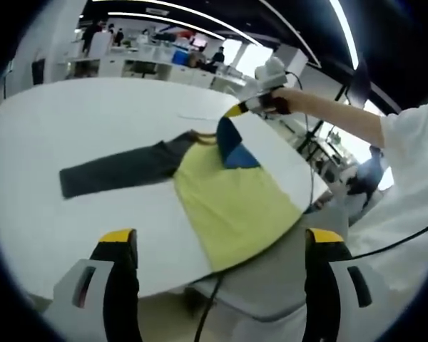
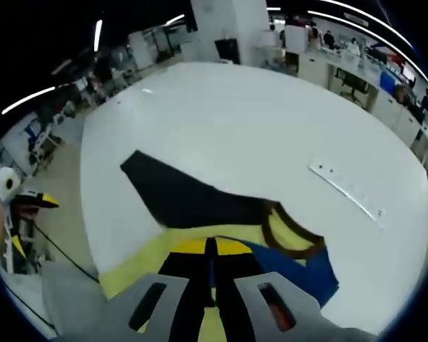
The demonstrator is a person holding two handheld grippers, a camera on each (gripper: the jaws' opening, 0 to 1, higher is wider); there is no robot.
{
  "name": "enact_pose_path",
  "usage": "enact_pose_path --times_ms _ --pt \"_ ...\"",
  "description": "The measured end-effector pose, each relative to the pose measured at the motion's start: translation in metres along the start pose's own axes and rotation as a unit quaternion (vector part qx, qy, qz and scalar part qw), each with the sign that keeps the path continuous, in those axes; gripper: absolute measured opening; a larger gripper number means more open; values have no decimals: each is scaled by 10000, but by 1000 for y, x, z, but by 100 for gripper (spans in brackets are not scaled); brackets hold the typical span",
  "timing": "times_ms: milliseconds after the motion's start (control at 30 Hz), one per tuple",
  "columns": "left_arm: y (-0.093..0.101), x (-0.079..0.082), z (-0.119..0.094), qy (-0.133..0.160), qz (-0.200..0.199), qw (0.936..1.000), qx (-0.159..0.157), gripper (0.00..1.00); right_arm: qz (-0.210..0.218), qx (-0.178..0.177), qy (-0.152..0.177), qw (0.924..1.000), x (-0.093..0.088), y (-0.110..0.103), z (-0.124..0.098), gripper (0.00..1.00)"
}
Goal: Fold the garment on the visible template until the final outline fits inside the template.
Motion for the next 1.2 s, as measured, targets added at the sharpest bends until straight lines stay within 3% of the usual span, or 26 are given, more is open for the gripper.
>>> enact_pose_path --times_ms 1200 --pt "-15 -12 6 -4 42 9999 -163 99 285 3 -366 9989 -5 -13 64 2"
Point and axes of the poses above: the point that each gripper's makers call its tool centre point, and the gripper's own axes: z roughly forward along the fingers, y roughly to its right, x roughly out of its top, the point moved 7 cm from there along -z, roughly backward along the fingers, and after that the axes turned 11 degrees about z, right-handed, at the moved point
